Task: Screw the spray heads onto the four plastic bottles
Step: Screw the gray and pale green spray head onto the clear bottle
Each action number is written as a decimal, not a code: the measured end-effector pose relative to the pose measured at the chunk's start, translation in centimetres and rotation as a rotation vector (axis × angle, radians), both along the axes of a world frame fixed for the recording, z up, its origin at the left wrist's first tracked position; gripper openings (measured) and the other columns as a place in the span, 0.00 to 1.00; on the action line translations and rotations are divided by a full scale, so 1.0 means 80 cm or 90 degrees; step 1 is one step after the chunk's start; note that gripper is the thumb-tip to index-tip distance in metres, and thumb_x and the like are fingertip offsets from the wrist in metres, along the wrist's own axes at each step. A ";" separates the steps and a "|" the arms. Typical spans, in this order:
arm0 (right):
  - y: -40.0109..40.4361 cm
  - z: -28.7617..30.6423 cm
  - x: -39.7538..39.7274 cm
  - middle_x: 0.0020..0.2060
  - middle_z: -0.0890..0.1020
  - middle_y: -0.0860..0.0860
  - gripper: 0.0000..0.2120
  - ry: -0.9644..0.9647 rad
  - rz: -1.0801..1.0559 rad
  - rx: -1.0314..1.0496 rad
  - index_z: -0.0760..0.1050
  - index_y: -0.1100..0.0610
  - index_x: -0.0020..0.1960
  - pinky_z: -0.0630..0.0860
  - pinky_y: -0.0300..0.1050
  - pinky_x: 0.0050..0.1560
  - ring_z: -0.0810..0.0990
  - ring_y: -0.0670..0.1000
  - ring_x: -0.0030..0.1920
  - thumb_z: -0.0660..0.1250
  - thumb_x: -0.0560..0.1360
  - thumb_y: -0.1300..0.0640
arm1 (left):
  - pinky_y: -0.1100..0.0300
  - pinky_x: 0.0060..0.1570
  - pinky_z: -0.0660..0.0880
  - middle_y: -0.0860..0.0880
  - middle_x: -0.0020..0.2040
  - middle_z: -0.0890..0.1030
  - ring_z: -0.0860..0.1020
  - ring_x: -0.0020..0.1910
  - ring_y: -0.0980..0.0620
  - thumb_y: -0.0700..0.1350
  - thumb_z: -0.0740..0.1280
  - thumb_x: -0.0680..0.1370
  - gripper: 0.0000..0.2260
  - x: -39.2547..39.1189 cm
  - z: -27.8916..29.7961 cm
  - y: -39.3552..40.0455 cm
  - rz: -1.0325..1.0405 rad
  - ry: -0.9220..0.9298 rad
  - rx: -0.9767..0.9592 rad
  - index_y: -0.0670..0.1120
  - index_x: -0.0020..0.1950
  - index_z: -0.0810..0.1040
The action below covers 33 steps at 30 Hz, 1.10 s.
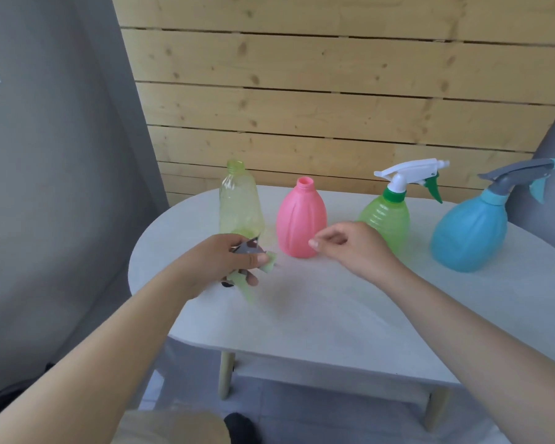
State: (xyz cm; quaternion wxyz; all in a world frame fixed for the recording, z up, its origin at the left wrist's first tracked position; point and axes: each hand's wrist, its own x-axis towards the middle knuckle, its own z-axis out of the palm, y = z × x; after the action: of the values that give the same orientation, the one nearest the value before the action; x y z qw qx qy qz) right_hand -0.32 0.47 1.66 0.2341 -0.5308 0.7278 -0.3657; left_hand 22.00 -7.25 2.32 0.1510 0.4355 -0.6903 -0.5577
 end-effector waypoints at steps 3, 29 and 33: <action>-0.021 -0.009 0.004 0.49 0.78 0.53 0.29 0.056 -0.104 -0.014 0.69 0.58 0.57 0.68 0.41 0.40 0.77 0.52 0.49 0.75 0.65 0.45 | 0.65 0.33 0.73 0.48 0.34 0.84 0.81 0.32 0.55 0.48 0.72 0.73 0.13 0.019 -0.001 -0.005 0.029 0.013 0.011 0.42 0.52 0.79; 0.075 0.031 -0.066 0.53 0.64 0.49 0.37 0.096 0.004 0.044 0.62 0.36 0.62 0.67 0.39 0.39 0.71 0.47 0.47 0.69 0.54 0.46 | 0.58 0.32 0.77 0.53 0.30 0.82 0.79 0.30 0.53 0.49 0.77 0.66 0.16 -0.002 -0.002 -0.002 0.097 0.038 -0.076 0.46 0.50 0.80; 0.118 0.031 -0.104 0.52 0.65 0.49 0.36 0.165 0.008 0.094 0.62 0.32 0.59 0.68 0.40 0.42 0.71 0.47 0.49 0.69 0.53 0.45 | 0.65 0.34 0.75 0.52 0.38 0.84 0.80 0.29 0.58 0.52 0.76 0.67 0.15 -0.016 0.001 0.000 0.099 0.031 -0.114 0.48 0.50 0.80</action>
State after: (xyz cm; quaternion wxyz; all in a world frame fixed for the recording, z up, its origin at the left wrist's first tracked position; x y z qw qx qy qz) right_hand -8.67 9.88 4.11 0.1788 -0.5597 0.7735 -0.2377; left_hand 20.68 -7.23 2.40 0.2489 0.4587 -0.6976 -0.4909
